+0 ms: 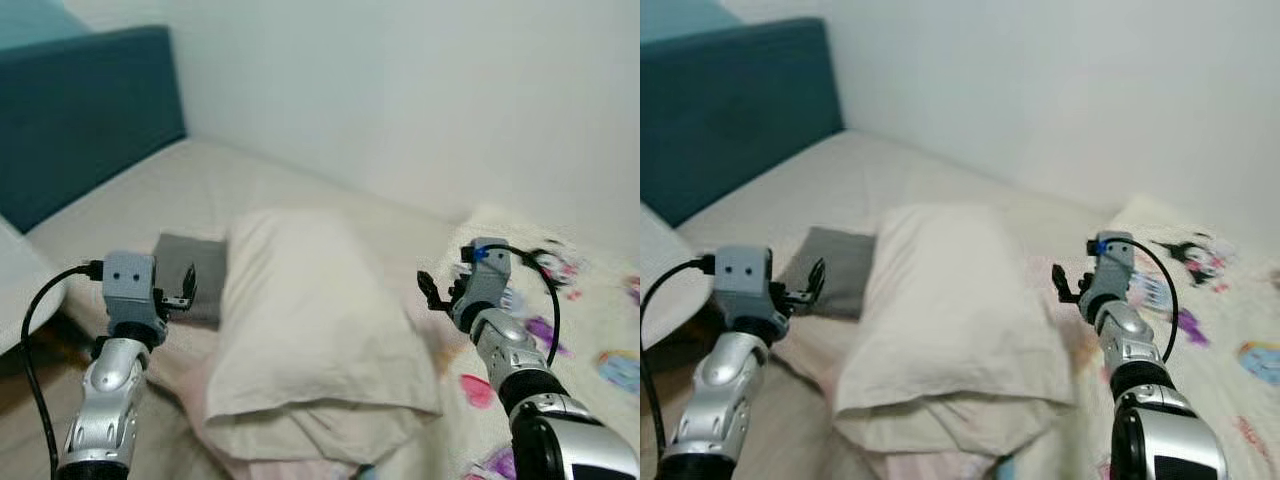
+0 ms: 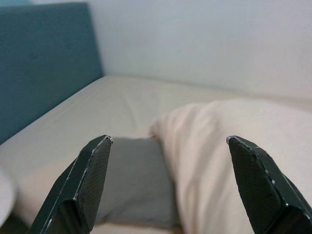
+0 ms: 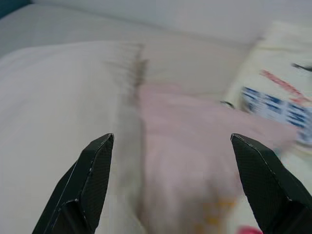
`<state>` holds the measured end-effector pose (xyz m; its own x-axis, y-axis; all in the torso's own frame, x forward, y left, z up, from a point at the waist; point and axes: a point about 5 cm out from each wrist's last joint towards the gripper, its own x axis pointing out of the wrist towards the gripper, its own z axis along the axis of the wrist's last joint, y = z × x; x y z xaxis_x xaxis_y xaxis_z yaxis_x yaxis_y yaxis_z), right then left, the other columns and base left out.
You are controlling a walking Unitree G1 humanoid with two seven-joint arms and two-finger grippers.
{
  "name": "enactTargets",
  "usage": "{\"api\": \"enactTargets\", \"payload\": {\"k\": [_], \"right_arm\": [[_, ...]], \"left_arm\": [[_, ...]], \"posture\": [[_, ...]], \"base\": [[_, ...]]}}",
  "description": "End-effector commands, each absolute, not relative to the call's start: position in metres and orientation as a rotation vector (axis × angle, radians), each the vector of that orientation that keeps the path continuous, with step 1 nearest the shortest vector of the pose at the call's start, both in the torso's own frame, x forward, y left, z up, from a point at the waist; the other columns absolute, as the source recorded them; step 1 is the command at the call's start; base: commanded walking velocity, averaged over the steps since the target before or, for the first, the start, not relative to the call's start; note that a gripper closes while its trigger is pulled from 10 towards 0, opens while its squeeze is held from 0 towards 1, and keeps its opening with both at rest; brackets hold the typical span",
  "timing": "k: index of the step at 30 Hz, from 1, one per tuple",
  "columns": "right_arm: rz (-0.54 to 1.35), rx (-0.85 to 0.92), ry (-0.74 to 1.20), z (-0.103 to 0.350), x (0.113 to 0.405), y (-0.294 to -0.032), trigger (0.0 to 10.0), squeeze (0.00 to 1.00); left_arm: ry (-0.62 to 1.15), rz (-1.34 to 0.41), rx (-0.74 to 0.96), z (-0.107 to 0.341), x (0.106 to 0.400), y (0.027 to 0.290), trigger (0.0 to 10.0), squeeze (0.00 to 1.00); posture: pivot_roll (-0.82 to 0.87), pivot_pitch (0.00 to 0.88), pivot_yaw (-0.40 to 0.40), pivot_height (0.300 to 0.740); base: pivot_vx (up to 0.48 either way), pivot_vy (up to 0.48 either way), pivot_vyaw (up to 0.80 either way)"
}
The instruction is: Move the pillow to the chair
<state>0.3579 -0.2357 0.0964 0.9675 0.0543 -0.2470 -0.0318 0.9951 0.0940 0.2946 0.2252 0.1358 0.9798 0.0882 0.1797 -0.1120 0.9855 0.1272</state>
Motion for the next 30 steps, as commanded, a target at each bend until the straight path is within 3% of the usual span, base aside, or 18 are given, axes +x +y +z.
{"api": "enactTargets", "payload": {"k": [1, 9, 14, 30], "right_arm": [[0.066, 0.102, 0.296, 0.088, 0.355, -0.23, 10.0, 0.0], [0.191, 0.155, 0.309, 0.087, 0.358, -0.211, 10.0, 0.0], [0.36, 0.183, 0.254, 0.096, 0.361, -0.189, 10.0, 0.0], [0.518, 0.184, 0.276, 0.098, 0.36, -0.167, 10.0, 0.0]], "left_arm": [[-0.156, 0.113, 0.152, 0.134, 0.293, 0.228, 10.0, 0.0], [-0.136, 0.147, 0.168, 0.133, 0.291, 0.229, 10.0, 0.0], [-0.081, 0.218, 0.189, 0.126, 0.291, 0.235, 10.0, 0.0], [-0.05, 0.328, 0.229, 0.126, 0.291, 0.249, 10.0, 0.0]], "posture": [[-0.05, 0.0, -0.094, 0.74], [-0.05, 0.0, -0.095, 0.74], [-0.05, 0.0, -0.095, 0.74], [-0.06, 0.0, -0.091, 0.735]], "base": [[0.0, 0.0, -0.78], [0.0, 0.0, -0.09], [0.0, -0.37, 0.0], [0.0, 0.0, 0.0]]}}
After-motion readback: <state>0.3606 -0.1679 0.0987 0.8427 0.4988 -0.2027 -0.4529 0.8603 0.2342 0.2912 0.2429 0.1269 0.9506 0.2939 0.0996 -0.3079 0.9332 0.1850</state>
